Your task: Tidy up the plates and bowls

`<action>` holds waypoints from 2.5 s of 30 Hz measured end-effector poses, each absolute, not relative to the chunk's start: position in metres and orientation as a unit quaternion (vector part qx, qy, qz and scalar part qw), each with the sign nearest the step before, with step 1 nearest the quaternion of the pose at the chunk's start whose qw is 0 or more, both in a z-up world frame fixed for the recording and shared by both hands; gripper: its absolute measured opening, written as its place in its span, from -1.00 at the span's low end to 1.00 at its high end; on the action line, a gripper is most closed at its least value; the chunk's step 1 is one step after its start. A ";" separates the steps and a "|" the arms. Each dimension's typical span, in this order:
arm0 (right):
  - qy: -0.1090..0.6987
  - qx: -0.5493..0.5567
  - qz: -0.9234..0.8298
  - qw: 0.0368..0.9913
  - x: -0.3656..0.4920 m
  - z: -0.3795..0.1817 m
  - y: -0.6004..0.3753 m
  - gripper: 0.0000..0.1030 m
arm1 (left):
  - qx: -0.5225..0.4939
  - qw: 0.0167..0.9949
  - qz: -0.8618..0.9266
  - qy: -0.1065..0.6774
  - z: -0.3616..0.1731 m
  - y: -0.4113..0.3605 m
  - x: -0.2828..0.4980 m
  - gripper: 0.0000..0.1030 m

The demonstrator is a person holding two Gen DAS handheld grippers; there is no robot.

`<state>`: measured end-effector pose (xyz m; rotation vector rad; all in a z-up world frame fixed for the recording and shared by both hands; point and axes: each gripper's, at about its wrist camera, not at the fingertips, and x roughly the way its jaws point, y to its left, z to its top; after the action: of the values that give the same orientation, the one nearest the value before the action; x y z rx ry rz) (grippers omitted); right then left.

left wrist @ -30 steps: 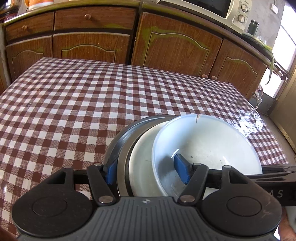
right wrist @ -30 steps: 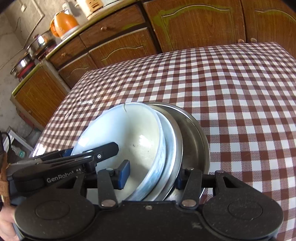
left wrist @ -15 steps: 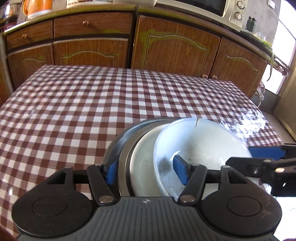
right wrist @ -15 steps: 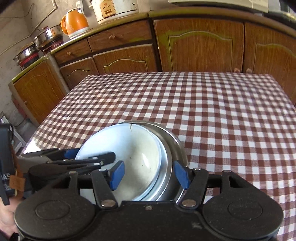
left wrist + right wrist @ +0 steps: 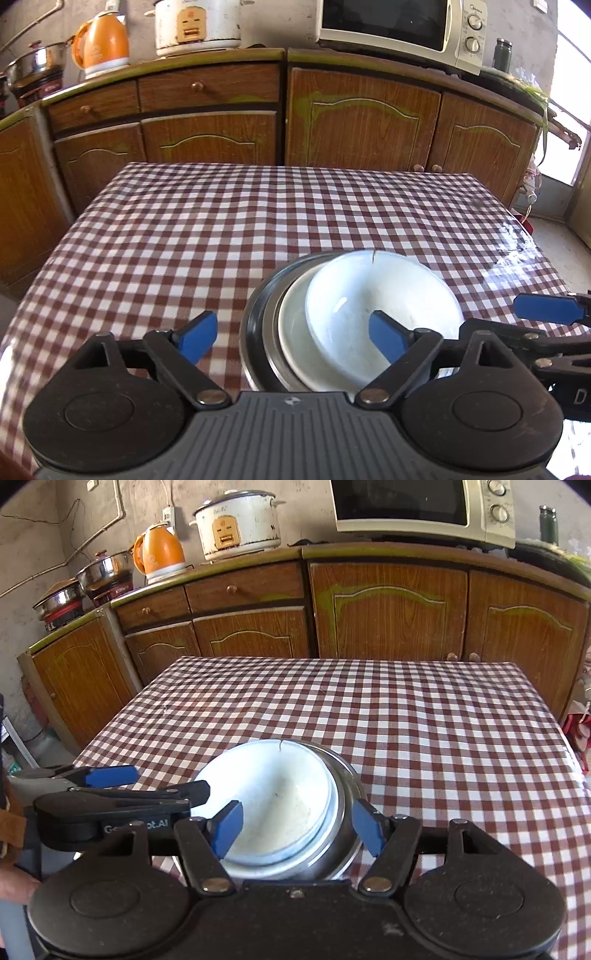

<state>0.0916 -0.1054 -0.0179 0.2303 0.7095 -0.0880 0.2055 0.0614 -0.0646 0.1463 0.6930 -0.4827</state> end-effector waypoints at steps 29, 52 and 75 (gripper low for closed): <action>0.352 0.090 -0.054 0.930 -0.027 -0.003 -0.065 0.57 | 0.096 0.912 -0.176 0.359 -0.043 0.096 0.098 1.00; 0.349 0.088 -0.043 0.932 -0.039 0.002 -0.060 0.57 | 0.094 0.915 -0.176 0.350 -0.038 0.102 0.087 1.00; 0.360 0.091 -0.035 0.928 -0.037 -0.003 -0.058 0.57 | 0.095 0.912 -0.172 0.360 -0.041 0.101 0.088 1.00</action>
<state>-0.0366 -0.0581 -0.0033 0.1867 0.7387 -0.0708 0.0876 0.1010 -0.0409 0.1951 0.7413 -0.3542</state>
